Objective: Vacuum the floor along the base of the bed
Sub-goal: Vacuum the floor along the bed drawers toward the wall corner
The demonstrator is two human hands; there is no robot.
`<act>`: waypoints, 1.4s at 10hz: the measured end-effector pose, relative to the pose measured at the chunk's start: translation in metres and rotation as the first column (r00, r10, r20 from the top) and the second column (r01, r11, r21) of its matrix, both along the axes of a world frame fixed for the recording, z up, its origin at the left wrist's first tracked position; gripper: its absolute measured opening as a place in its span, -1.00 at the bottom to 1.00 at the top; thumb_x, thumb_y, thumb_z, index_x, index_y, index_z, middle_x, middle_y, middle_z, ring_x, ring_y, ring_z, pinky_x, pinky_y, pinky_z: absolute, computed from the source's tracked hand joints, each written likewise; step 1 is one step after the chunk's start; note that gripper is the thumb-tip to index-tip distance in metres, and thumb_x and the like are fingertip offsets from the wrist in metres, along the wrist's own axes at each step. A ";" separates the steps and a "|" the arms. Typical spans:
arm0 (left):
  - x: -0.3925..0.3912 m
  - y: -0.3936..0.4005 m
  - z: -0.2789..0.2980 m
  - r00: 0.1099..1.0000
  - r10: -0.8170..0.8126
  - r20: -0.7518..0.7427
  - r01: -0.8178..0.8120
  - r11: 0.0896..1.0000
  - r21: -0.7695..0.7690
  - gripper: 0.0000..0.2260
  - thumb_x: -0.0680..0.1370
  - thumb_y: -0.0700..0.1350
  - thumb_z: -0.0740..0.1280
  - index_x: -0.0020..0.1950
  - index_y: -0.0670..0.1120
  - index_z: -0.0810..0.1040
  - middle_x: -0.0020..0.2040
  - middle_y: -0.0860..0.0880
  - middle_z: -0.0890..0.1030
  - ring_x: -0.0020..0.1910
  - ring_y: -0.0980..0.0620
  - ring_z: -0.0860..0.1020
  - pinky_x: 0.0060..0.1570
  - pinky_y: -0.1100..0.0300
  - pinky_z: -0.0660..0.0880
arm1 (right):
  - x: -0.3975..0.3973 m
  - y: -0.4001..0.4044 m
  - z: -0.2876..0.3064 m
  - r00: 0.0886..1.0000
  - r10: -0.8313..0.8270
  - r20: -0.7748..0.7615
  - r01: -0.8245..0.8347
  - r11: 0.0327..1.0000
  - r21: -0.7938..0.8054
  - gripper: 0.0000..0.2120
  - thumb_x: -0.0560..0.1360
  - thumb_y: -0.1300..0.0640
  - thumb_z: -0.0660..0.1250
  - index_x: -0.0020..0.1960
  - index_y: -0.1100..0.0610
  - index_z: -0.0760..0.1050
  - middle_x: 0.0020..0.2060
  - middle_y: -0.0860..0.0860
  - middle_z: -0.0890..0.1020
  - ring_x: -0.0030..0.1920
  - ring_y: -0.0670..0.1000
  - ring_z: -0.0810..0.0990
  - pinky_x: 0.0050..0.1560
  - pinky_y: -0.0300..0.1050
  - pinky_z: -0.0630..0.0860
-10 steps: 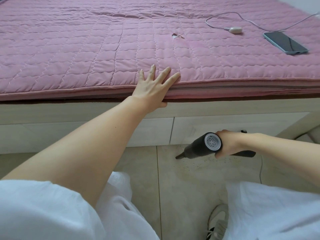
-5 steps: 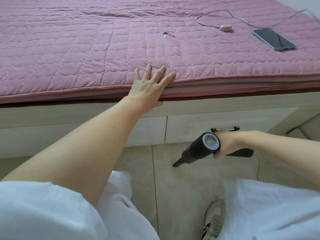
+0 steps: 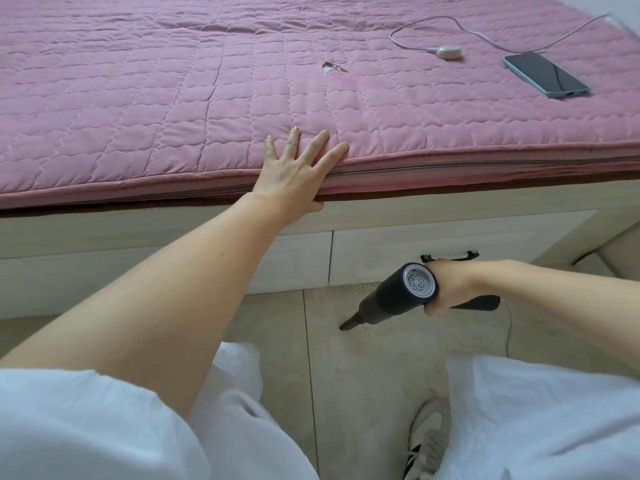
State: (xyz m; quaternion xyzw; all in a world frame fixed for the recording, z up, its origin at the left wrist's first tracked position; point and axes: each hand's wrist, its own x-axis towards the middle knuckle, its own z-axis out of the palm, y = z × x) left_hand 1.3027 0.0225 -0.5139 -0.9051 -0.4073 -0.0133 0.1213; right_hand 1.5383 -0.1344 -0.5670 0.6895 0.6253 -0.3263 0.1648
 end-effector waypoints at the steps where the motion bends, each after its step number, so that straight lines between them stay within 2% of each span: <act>1: 0.000 0.000 -0.001 1.000 -0.003 0.004 0.003 1.000 0.002 -0.10 0.49 0.11 0.42 0.59 0.13 -0.17 0.61 -0.05 -0.09 0.55 -0.31 -0.06 0.41 -0.41 0.01 | -0.004 0.004 -0.001 1.000 0.020 0.011 -0.021 1.000 0.006 -0.76 0.32 0.11 0.43 -0.07 0.04 0.43 -0.15 0.00 0.58 -0.15 0.01 0.55 -0.19 -0.18 0.48; 3: 0.000 0.001 -0.002 1.000 -0.004 0.006 0.004 1.000 0.005 -0.09 0.49 0.11 0.43 0.59 0.13 -0.17 0.61 -0.05 -0.08 0.55 -0.32 -0.06 0.41 -0.42 0.01 | -0.011 0.010 -0.003 0.999 0.033 0.034 -0.034 0.999 0.032 -0.80 0.34 0.14 0.40 -0.09 0.08 0.43 -0.26 -0.03 0.50 -0.27 -0.04 0.48 -0.37 -0.26 0.34; 4: 0.000 0.001 -0.002 1.000 -0.006 0.007 0.006 1.000 0.004 -0.09 0.49 0.11 0.43 0.59 0.12 -0.17 0.61 -0.05 -0.08 0.55 -0.32 -0.06 0.41 -0.42 0.01 | -0.014 0.011 -0.003 0.998 0.052 0.030 -0.053 0.998 0.041 -0.81 0.36 0.15 0.39 -0.19 -0.01 0.37 -0.31 -0.08 0.48 -0.30 -0.08 0.46 -0.40 -0.30 0.32; 6: 0.000 0.002 -0.002 1.000 -0.006 0.011 0.006 1.000 0.003 -0.09 0.49 0.11 0.43 0.59 0.13 -0.17 0.61 -0.05 -0.08 0.55 -0.32 -0.06 0.41 -0.42 0.01 | -0.014 0.010 -0.002 0.997 0.072 -0.003 -0.072 0.997 0.029 -0.75 0.35 0.12 0.42 -0.04 0.01 0.42 -0.17 -0.05 0.56 -0.16 -0.02 0.54 -0.28 -0.27 0.42; 7: -0.001 0.002 -0.002 1.000 -0.010 0.017 0.010 1.000 -0.011 -0.10 0.49 0.09 0.43 0.59 0.13 -0.16 0.61 -0.05 -0.08 0.55 -0.32 -0.06 0.40 -0.43 0.01 | -0.013 0.007 -0.002 0.998 0.062 -0.009 -0.062 0.998 0.001 -0.75 0.35 0.10 0.43 -0.02 0.02 0.43 -0.15 -0.04 0.57 -0.16 -0.03 0.54 -0.21 -0.22 0.46; 8: 0.000 0.000 -0.002 1.000 0.003 0.017 -0.003 0.999 -0.042 -0.10 0.50 0.07 0.43 0.59 0.13 -0.17 0.61 -0.04 -0.10 0.55 -0.31 -0.09 0.39 -0.45 -0.01 | -0.012 0.002 0.000 0.999 0.048 -0.002 -0.048 0.999 -0.025 -0.73 0.34 0.10 0.43 0.00 0.03 0.45 -0.16 -0.05 0.57 -0.20 -0.05 0.53 -0.23 -0.24 0.45; 9: 0.001 0.000 -0.001 1.000 0.014 0.017 -0.013 0.998 -0.063 -0.11 0.50 0.06 0.42 0.59 0.13 -0.17 0.61 -0.04 -0.11 0.55 -0.30 -0.11 0.38 -0.46 -0.03 | -0.010 -0.001 0.004 0.999 0.042 0.003 -0.042 0.998 -0.036 -0.72 0.34 0.11 0.43 0.01 0.02 0.44 -0.14 -0.05 0.58 -0.20 -0.07 0.52 -0.26 -0.28 0.42; 10: 0.001 0.000 -0.001 1.000 0.015 0.020 -0.014 0.998 -0.068 -0.11 0.50 0.05 0.42 0.59 0.14 -0.16 0.60 -0.04 -0.11 0.55 -0.30 -0.11 0.38 -0.47 -0.03 | -0.007 -0.005 0.006 0.999 0.047 0.008 -0.047 0.998 -0.043 -0.77 0.34 0.12 0.43 -0.14 -0.05 0.40 -0.24 -0.10 0.54 -0.27 -0.14 0.50 -0.32 -0.32 0.40; 11: 0.001 -0.001 0.000 1.000 0.018 0.018 -0.017 0.998 -0.061 -0.11 0.50 0.06 0.43 0.59 0.14 -0.16 0.60 -0.04 -0.10 0.55 -0.30 -0.10 0.38 -0.47 -0.03 | -0.003 -0.009 0.006 0.999 0.041 0.027 -0.040 0.999 -0.027 -0.79 0.31 0.12 0.44 -0.14 -0.03 0.43 -0.19 -0.05 0.59 -0.22 -0.05 0.55 -0.25 -0.24 0.45; 12: 0.001 -0.001 0.000 1.000 0.013 0.019 -0.012 0.999 -0.044 -0.11 0.50 0.07 0.42 0.59 0.13 -0.16 0.60 -0.05 -0.09 0.55 -0.30 -0.09 0.39 -0.45 -0.03 | 0.002 -0.010 0.005 0.998 0.029 0.053 -0.028 1.000 -0.011 -0.68 0.31 0.10 0.44 0.04 0.06 0.49 -0.06 0.02 0.63 -0.05 0.03 0.61 -0.10 -0.13 0.53; 14: 0.000 0.000 -0.003 0.999 0.010 0.034 -0.009 0.999 -0.051 -0.12 0.51 0.05 0.42 0.59 0.13 -0.15 0.60 -0.05 -0.09 0.55 -0.30 -0.11 0.39 -0.46 -0.04 | 0.012 -0.011 0.007 0.997 0.019 0.070 -0.018 1.000 -0.010 -0.61 0.31 0.11 0.45 0.12 0.03 0.46 -0.01 -0.01 0.61 0.01 0.03 0.59 0.01 -0.11 0.53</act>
